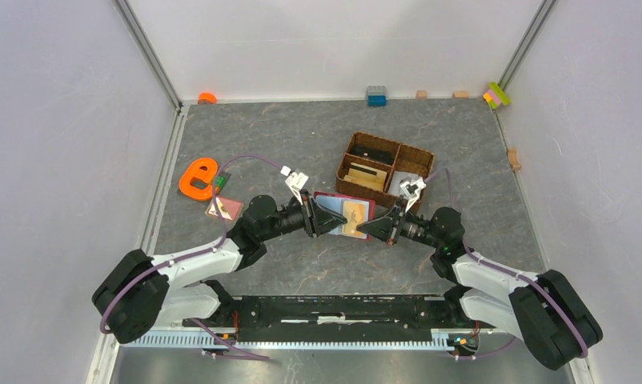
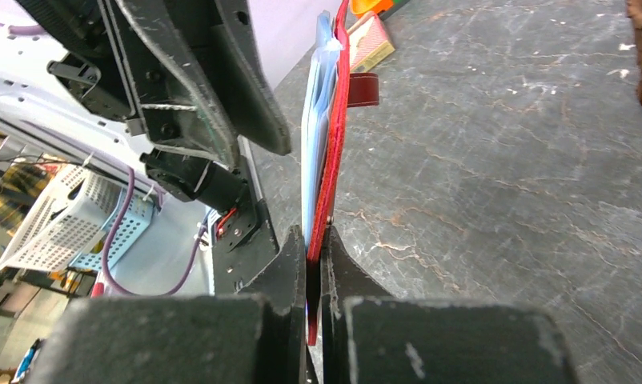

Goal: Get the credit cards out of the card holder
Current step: Remove the credit card from the card holder.

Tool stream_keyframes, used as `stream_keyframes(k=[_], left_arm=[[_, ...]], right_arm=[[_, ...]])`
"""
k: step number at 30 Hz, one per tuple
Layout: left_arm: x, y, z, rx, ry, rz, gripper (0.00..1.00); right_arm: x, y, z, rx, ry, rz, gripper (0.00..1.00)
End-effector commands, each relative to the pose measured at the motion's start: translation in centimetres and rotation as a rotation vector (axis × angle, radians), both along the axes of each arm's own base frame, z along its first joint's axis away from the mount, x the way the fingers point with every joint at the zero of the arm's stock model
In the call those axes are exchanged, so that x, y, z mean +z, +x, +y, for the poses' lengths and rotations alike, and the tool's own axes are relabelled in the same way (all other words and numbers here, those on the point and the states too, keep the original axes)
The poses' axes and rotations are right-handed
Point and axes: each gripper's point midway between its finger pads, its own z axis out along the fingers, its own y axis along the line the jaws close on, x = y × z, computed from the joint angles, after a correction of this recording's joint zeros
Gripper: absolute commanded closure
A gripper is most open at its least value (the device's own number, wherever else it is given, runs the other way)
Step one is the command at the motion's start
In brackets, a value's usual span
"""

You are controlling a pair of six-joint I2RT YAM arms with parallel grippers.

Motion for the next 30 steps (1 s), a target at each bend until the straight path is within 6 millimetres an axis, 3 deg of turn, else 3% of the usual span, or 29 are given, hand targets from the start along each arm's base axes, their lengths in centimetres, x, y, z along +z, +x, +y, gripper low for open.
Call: stream_keyframes(k=[1, 13, 18, 23, 28, 30], left_arm=[[1.0, 1.0, 0.2, 0.044, 0.001, -0.056, 0.65], [0.0, 2.2, 0.9, 0.103, 0.032, -0.002, 0.54], [1.2, 0.7, -0.2, -0.013, -0.026, -0.026, 0.63], [3.6, -1.5, -0.5, -0.131, -0.140, -0.099, 0.71], [4.9, -2.9, -0.4, -0.193, -0.183, -0.147, 0.76], [5.2, -3.3, -0.5, -0.220, -0.201, -0.155, 0.84]], right_arm=[[3.9, -0.4, 1.0, 0.068, 0.078, -0.129, 1.00], [4.2, -0.7, 1.2, 0.076, 0.075, -0.149, 1.00], [4.1, -0.8, 1.3, 0.083, 0.073, -0.147, 1.00], [4.1, -0.9, 1.5, 0.093, 0.075, -0.144, 1.00], [4.1, -1.0, 1.5, 0.102, 0.083, -0.135, 0.94], [4.1, -1.0, 1.5, 0.104, 0.086, -0.131, 0.89]])
